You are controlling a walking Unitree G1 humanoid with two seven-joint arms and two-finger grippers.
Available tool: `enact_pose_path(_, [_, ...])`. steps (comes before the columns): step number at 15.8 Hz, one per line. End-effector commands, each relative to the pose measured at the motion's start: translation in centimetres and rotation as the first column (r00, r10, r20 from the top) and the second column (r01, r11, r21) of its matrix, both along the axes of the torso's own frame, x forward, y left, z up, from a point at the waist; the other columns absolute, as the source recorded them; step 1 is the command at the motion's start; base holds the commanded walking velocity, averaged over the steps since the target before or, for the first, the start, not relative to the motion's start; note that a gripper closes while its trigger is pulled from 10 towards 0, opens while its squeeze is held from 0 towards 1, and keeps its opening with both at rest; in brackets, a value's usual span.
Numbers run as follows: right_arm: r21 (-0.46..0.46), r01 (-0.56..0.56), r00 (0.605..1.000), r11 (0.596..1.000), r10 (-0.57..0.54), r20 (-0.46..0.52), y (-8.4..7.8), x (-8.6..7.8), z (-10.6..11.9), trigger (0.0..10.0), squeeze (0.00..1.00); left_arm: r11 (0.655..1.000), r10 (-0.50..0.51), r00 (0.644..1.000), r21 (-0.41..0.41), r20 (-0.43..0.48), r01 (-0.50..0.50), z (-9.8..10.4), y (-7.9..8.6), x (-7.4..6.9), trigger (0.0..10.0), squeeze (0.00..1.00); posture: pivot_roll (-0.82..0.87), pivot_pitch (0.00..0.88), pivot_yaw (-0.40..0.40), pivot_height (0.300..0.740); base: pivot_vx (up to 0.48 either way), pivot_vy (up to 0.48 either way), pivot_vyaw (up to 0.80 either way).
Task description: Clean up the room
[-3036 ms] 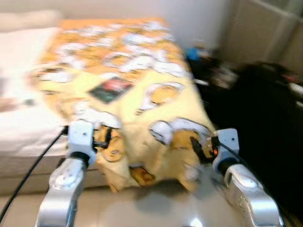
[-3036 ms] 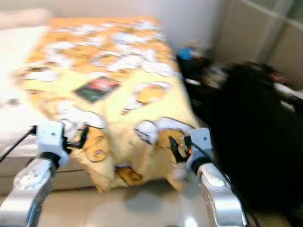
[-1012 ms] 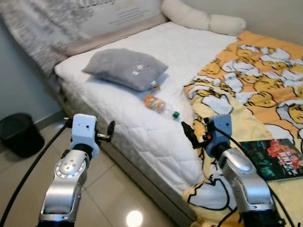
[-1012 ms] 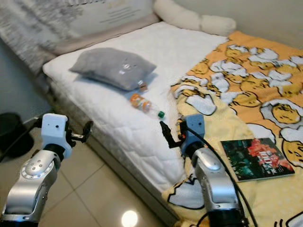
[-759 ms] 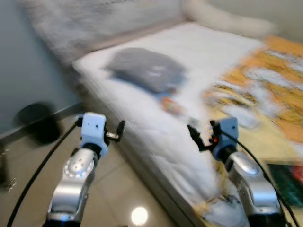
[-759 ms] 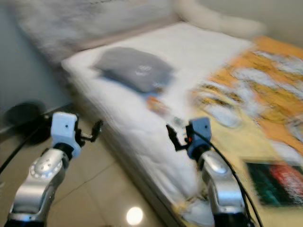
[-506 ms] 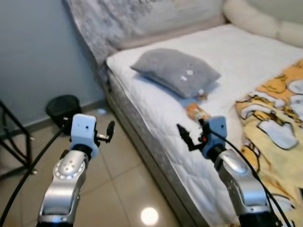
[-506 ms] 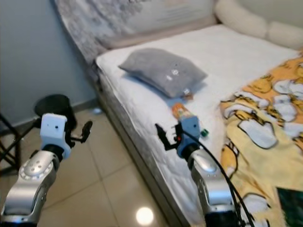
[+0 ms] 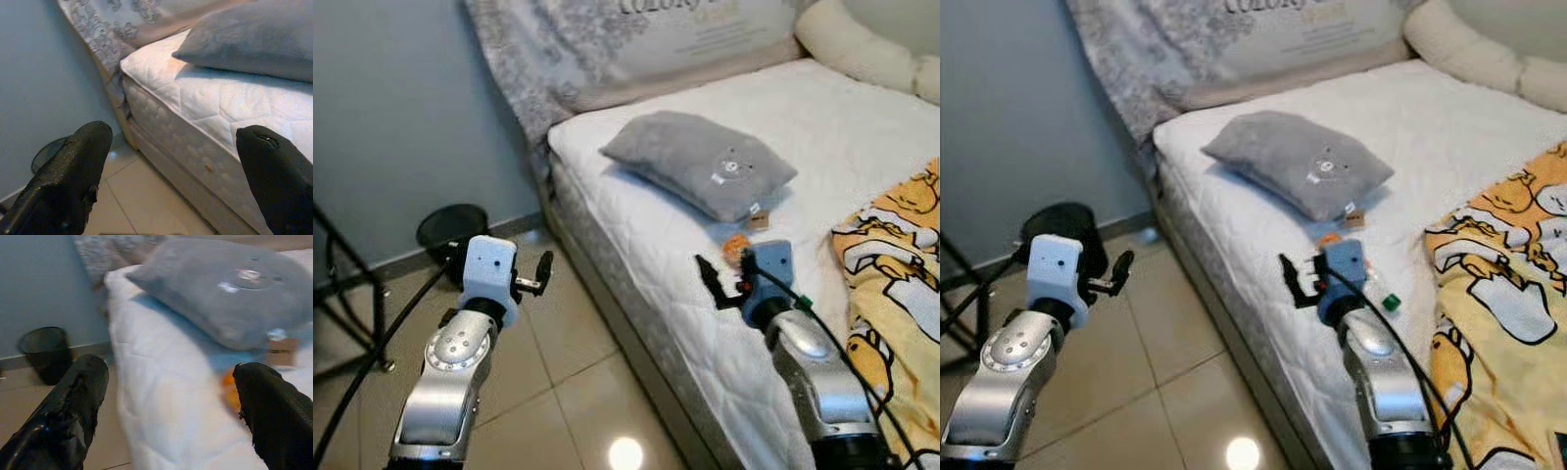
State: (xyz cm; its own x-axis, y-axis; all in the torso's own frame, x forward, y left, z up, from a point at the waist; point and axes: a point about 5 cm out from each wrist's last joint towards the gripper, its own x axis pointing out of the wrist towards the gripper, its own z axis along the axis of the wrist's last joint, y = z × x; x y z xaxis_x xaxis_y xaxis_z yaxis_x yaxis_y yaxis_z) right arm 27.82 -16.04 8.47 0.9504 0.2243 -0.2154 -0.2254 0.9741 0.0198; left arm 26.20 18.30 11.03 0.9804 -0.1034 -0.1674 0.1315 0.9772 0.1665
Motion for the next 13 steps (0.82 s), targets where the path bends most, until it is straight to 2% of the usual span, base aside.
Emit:
enact_pose_path(1, [-0.015, 0.024, 1.000, 1.000, -0.024, 0.000, -0.6, 0.2, 0.0, 10.0, 0.00, 1.000, -0.025, 1.000, 0.002, -0.006, 0.025, 0.0, -0.5, 0.0, 10.0, 0.00, -0.02, 0.000, 0.055, 0.740, 0.337, 0.000, 0.00])
enact_pose_path(5, [-0.056, 0.041, 0.999, 0.998, -0.042, -0.013, -1.4, 0.1, -0.1, 10.0, 0.00, 0.998, -0.061, 0.998, 0.002, -0.023, 0.061, 0.1, -0.7, -0.3, 10.0, 0.00, -0.01, 0.000, 0.056, 0.740, 0.235, 0.000, 0.00])
enact_pose_path(6, [-0.047, 0.038, 0.999, 0.998, -0.039, -0.014, -1.7, -0.1, -0.1, 10.0, 1.00, 0.997, -0.076, 0.997, -0.009, -0.029, 0.075, 0.2, -0.8, -0.5, 10.0, 0.00, 0.00, 0.000, 0.052, 0.740, 0.000, 0.000, 0.00])
enact_pose_path(7, [-0.051, 0.050, 0.998, 0.997, -0.051, -0.025, -2.0, -0.2, -0.2, 10.0, 1.00, 0.997, -0.080, 0.996, -0.008, -0.035, 0.080, 0.2, -0.8, -0.6, 10.0, 0.00, 0.00, 0.000, 0.051, 0.740, 0.000, 0.000, 0.00])
enact_pose_path(8, [-0.101, 0.068, 0.996, 0.993, -0.073, -0.042, -3.2, -0.2, -0.7, 10.0, 1.00, 0.994, -0.111, 0.993, 0.003, -0.044, 0.111, 0.5, -0.5, -0.9, 10.0, 0.00, 0.00, 0.000, 0.064, 0.740, 0.000, 0.000, 0.00])
enact_pose_path(9, [-0.131, 0.084, 0.995, 0.988, -0.091, -0.043, -3.7, 0.0, -0.9, 10.0, 1.00, 0.992, -0.128, 0.991, 0.003, -0.048, 0.128, 0.5, -0.5, -1.0, 10.0, 0.00, 0.00, 0.000, 0.082, 0.740, 0.000, 0.000, 0.00])
enact_pose_path(11, [-0.263, 0.074, 0.993, 0.962, -0.095, -0.070, -5.2, 1.5, -1.4, 10.0, 1.00, 0.977, -0.210, 0.974, 0.025, -0.082, 0.213, 0.8, -0.3, -0.7, 10.0, 0.00, -0.01, 0.000, 0.111, 0.740, 0.000, 0.000, 0.00])
enact_pose_path(13, [-0.322, 0.041, 0.987, 0.946, -0.088, -0.134, -6.2, 3.0, -1.8, 10.0, 1.00, 0.955, -0.286, 0.951, 0.050, -0.118, 0.293, 1.3, 0.0, -0.4, 10.0, 0.00, 0.00, 0.000, 0.140, 0.740, 0.000, 0.000, 0.00])
